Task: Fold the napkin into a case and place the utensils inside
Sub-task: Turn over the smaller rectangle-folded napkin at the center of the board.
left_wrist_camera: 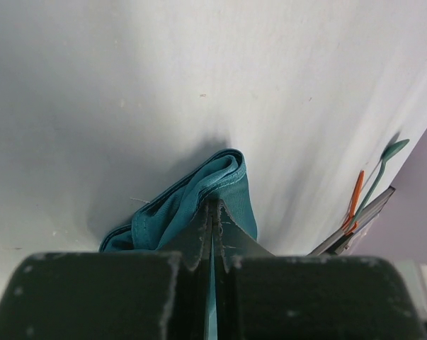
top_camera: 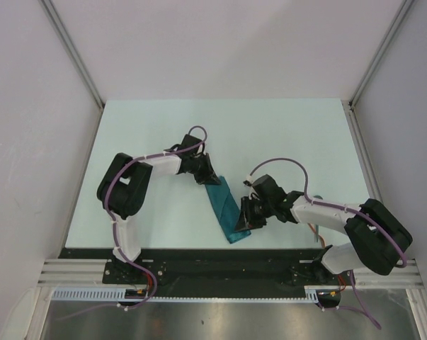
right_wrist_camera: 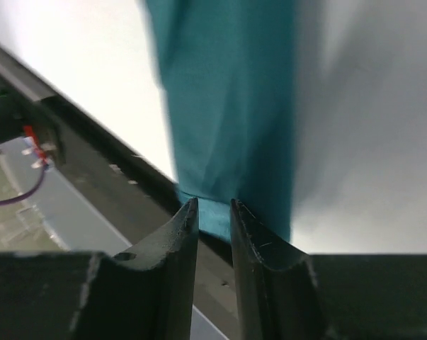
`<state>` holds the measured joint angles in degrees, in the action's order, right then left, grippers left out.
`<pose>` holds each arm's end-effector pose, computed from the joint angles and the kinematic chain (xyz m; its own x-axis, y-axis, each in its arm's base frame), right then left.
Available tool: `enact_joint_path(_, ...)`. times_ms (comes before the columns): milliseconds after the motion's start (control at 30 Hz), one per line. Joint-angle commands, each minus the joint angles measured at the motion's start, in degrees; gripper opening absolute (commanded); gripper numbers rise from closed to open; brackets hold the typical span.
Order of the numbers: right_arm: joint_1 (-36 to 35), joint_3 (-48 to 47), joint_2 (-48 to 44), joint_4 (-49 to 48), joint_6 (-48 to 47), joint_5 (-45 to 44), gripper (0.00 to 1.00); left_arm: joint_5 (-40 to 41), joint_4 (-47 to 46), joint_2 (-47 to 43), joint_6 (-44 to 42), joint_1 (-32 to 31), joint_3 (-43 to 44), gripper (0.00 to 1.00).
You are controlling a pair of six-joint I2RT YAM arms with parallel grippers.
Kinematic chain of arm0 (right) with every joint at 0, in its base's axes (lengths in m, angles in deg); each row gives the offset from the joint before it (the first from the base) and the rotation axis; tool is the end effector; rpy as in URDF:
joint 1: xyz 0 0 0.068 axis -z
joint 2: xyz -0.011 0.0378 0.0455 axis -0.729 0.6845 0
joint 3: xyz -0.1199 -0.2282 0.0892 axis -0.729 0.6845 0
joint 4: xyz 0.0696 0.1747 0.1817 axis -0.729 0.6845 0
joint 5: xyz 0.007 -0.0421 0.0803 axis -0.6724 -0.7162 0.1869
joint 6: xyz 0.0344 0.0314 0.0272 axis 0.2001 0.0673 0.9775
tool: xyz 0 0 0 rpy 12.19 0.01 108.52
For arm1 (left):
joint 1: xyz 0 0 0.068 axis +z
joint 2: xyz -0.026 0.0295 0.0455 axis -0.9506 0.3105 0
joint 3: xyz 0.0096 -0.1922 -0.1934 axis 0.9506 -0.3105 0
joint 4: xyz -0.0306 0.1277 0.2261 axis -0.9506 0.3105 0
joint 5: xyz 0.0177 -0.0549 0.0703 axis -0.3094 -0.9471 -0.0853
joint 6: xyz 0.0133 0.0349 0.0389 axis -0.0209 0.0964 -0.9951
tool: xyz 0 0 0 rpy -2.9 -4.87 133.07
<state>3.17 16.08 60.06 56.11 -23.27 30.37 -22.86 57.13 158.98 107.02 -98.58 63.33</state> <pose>0.1748 0.1871 0.1619 -0.9582 -0.1234 -0.2580 -0.2648 0.7237 0.6373 0.3404 -0.1884 0.1350 -0.9647 -0.2421 -0.1038 -0.1222 0.7604 -0.6378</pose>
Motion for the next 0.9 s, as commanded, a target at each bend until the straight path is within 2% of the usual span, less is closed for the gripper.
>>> enact_joint_path(0, 1.27, 1.80, -0.71, 1.18, -1.01, -4.17, 0.29, 2.16, 1.48, 1.24, -0.75, -0.31, 2.07, 0.00)
enact_joint_path(167, 0.05, -1.01, -0.87, 3.80, -1.19, -5.30, 0.26, 2.25, 2.27, 0.02, -1.46, -0.39, 3.22, 0.00)
enact_joint_path(367, 0.21, -2.86, -5.54, 7.76, -0.31, -7.32, 0.32, 2.78, 4.38, -4.38, -3.74, -0.83, 4.36, 0.04)
enact_joint_path(433, 2.40, -2.60, -6.68, 8.12, -0.66, -7.51, 0.36, 3.04, 6.13, -6.48, -4.88, -0.83, 4.36, 0.08)
enact_joint_path(533, 5.48, -2.68, -6.42, 8.12, -2.59, -6.02, 0.44, 5.06, 8.25, -11.05, -6.46, -0.92, 2.53, 0.19)
enact_joint_path(567, 6.10, -2.77, -6.25, 8.04, -3.12, -5.49, 0.51, 6.10, 9.29, -12.11, -6.99, -0.83, 1.91, 0.26)
enact_joint_path(667, 7.34, -2.42, -4.23, 7.25, -4.79, -3.91, 0.56, 7.60, 11.49, -16.94, -9.36, -0.83, -0.73, 0.37)
enact_joint_path(767, 7.25, -1.55, -2.38, 5.58, -5.06, -2.94, 0.56, 8.58, 12.73, -20.20, -10.95, -0.57, -4.16, 0.38)
enact_joint_path(867, 7.25, 0.91, -2.73, 3.30, -3.83, -2.58, 0.55, 8.75, 11.77, -21.52, -11.30, -0.39, -8.37, 0.34)
